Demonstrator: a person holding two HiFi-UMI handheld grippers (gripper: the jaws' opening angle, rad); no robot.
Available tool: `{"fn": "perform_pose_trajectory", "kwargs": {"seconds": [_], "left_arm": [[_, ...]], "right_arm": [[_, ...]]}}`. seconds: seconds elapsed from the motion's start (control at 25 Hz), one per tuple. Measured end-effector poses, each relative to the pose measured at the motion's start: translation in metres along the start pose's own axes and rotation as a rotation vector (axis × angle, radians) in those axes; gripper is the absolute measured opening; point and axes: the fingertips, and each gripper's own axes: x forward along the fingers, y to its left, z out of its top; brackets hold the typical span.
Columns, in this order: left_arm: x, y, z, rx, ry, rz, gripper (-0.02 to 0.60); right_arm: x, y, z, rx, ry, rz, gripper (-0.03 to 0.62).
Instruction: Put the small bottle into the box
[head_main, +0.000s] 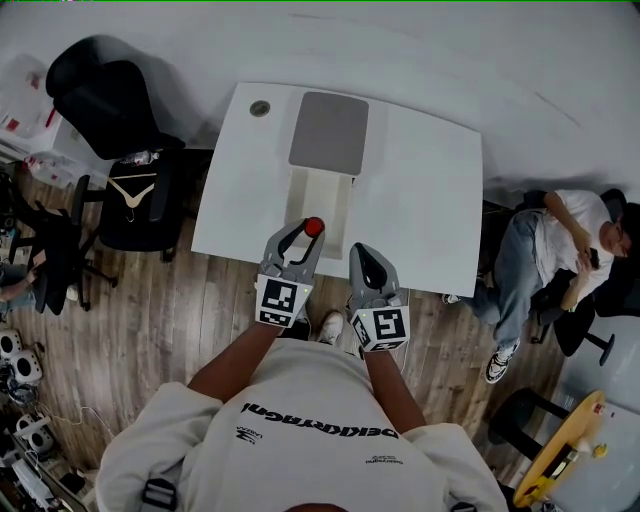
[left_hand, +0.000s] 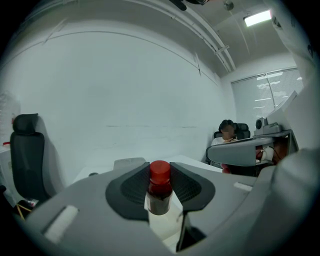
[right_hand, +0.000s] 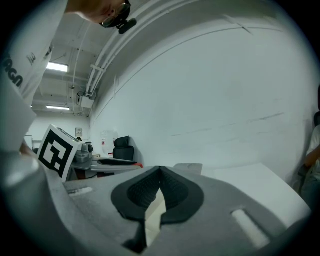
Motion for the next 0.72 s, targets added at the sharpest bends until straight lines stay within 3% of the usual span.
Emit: {"fn": "perform_pose_trajectory", "kwargs": {"seconds": [0.72], "left_arm": [[0.047, 0.014, -0.033, 0.014, 0.046, -0.006, 0.127]], "right_arm": [[0.013, -0.016, -0.019, 0.017, 0.033, -0.012, -0.002]]}}
